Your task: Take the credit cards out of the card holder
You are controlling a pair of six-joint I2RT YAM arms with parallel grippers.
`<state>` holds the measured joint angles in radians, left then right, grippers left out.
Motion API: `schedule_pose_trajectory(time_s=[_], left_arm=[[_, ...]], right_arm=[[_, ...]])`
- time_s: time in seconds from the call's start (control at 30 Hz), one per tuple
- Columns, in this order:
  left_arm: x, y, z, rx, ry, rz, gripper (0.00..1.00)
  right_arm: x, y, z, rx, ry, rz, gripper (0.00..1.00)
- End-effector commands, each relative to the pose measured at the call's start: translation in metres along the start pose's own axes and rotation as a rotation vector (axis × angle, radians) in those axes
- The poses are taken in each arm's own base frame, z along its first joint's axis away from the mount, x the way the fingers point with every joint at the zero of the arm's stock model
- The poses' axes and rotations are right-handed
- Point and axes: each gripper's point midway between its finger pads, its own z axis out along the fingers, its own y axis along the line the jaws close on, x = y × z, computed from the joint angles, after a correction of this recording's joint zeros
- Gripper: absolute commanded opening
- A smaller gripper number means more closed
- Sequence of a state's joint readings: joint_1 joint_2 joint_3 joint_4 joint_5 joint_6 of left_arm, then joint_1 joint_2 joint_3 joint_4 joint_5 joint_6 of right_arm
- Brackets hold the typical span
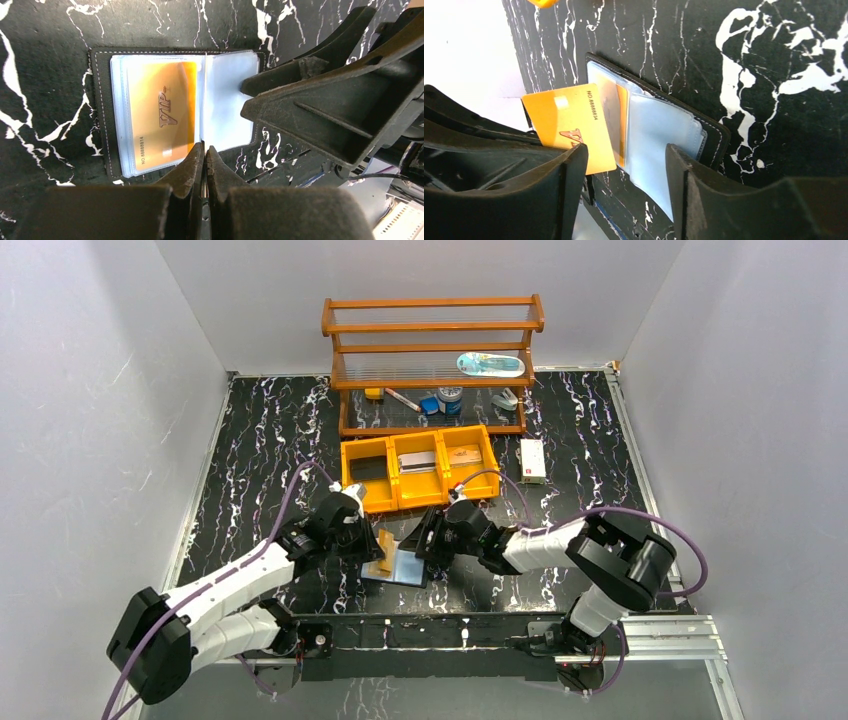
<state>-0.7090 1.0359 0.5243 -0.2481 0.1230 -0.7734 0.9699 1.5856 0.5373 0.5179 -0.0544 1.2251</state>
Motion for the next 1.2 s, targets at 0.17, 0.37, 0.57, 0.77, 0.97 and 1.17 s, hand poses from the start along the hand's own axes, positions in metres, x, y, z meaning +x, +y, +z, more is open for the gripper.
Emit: schedule_pose_trajectory(time_s=[0.17, 0.37, 0.57, 0.77, 0.97, 1.17], left_arm=[[-0.023, 0.002, -0.024, -0.056, -0.083, 0.055, 0.0], [-0.043, -0.016, -0.034, 0.026, -0.144, 0.066, 0.0], [-0.051, -0.006, -0.028, 0.052, -0.112, -0.043, 0.0], [-0.076, -0.014, -0.038, 0.128, -0.187, -0.097, 0.0], [-0.085, -0.037, -0.048, 0.256, -0.242, -0.096, 0.0], [-0.08, -0.06, -0.057, 0.434, -0.254, -0.13, 0.0]], right_arm=[[-0.028, 0.051, -0.031, -0.169, -0.134, -0.135, 0.82], [-0.042, 0.047, -0.053, -0.108, -0.216, -0.233, 0.89], [-0.066, 0.031, -0.077, 0.018, -0.292, -0.349, 0.96], [-0.091, 0.012, -0.099, 0.06, -0.3, -0.305, 0.98], [-0.095, 0.031, -0.115, -0.152, -0.239, -0.214, 0.98], [-0.083, 0.073, -0.12, -0.369, -0.12, -0.252, 0.9]])
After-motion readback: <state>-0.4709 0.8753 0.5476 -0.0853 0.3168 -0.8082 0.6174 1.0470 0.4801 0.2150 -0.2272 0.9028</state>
